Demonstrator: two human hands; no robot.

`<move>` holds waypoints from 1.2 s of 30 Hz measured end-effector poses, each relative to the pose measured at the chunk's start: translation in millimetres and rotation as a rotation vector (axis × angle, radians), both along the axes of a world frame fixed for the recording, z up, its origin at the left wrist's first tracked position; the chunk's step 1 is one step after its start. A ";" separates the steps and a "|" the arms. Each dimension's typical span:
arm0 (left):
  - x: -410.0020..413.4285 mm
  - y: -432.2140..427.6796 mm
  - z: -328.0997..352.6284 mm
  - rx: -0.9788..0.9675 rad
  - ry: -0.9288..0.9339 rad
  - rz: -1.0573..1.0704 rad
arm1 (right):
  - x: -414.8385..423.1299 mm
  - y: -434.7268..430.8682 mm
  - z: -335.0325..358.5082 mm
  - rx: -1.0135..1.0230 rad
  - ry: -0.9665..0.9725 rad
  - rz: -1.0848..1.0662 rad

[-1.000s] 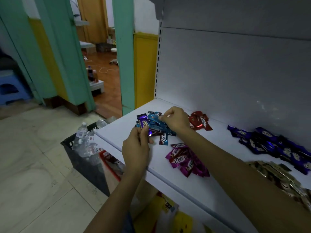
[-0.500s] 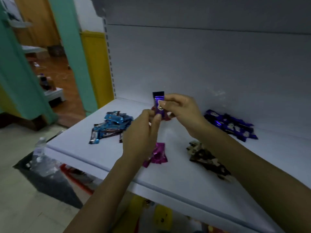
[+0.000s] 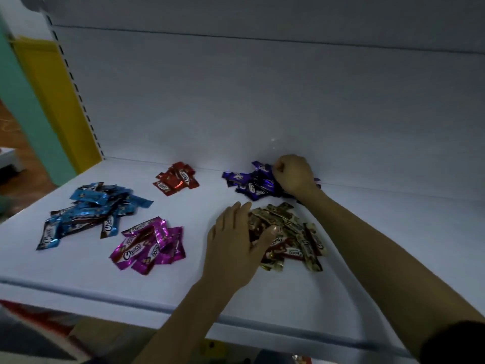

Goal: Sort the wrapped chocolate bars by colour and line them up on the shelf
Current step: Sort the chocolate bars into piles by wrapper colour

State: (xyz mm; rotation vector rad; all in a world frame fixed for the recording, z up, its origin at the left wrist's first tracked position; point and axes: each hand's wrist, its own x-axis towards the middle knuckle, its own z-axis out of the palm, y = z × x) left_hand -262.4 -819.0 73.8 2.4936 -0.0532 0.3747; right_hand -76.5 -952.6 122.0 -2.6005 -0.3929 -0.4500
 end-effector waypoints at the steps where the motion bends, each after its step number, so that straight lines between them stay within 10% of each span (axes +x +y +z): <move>1: 2.6 2.1 -0.1 -0.011 -0.001 0.002 | 1.2 0.2 0.1 -0.011 0.026 -0.006; 11: 7.3 3.6 8.9 -0.040 -0.003 -0.025 | -96.4 -56.3 -28.2 0.385 0.023 0.112; 16: 2.4 -2.6 5.5 0.267 -0.203 -0.170 | -91.5 -65.1 -40.4 0.716 0.091 -0.066; 36: 2.4 -8.2 5.3 0.304 -0.115 -0.123 | -100.6 -66.5 -40.6 0.983 0.145 -0.149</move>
